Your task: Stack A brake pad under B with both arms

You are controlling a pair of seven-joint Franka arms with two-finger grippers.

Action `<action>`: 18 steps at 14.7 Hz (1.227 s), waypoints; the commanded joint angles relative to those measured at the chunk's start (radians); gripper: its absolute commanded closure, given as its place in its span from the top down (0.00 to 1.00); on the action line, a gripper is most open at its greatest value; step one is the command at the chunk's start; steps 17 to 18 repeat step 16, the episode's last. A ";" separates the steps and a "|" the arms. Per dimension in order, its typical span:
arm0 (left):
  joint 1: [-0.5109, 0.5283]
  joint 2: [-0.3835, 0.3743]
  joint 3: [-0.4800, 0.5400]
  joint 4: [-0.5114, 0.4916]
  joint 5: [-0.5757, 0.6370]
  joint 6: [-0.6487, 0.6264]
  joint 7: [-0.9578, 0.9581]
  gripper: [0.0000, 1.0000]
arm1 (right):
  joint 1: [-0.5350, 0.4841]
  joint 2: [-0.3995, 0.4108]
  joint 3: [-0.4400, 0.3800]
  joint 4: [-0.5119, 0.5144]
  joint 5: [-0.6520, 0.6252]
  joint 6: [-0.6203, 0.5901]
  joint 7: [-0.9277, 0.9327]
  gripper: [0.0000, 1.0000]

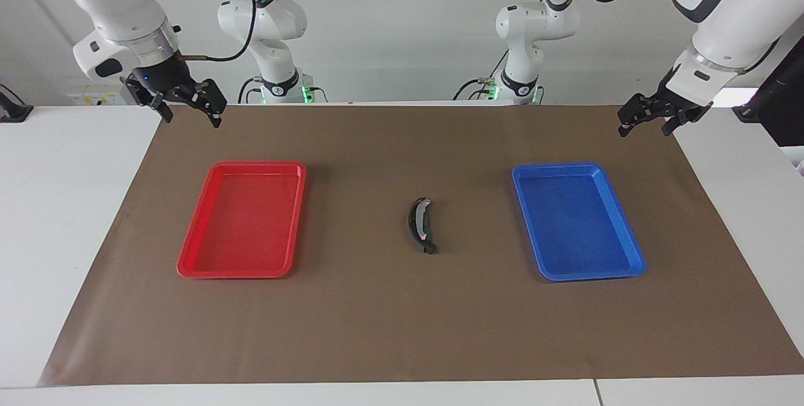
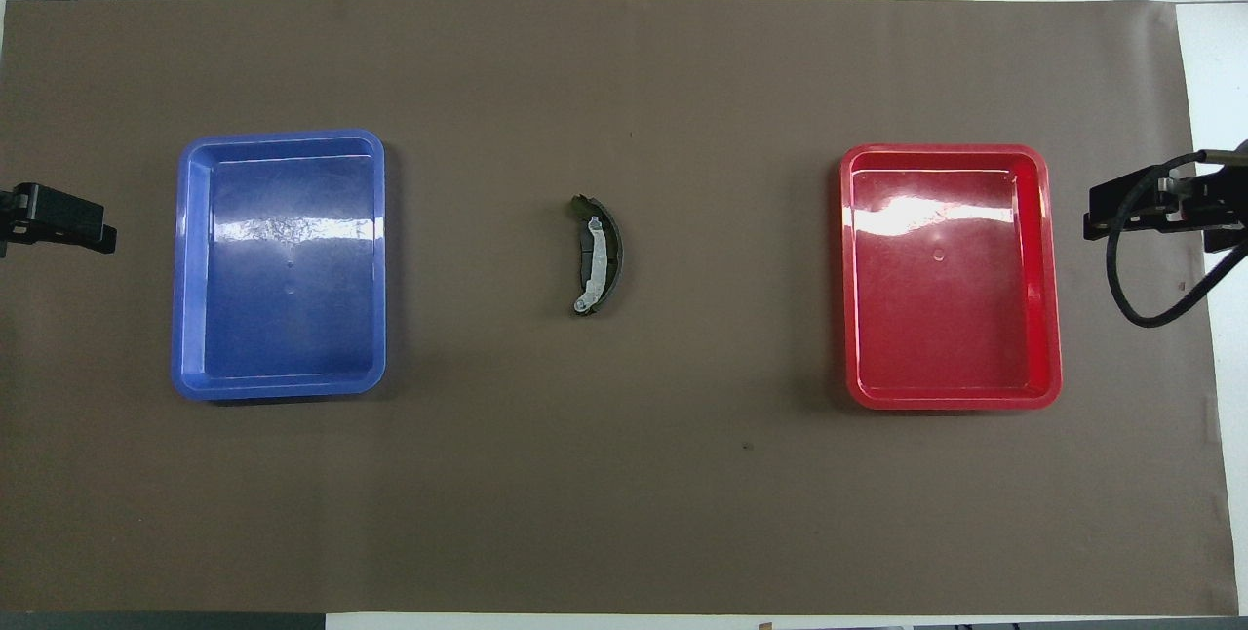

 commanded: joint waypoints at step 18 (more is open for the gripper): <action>0.005 -0.023 -0.003 -0.021 0.015 0.000 -0.009 1.00 | -0.008 -0.001 0.010 0.015 0.008 -0.041 -0.019 1.00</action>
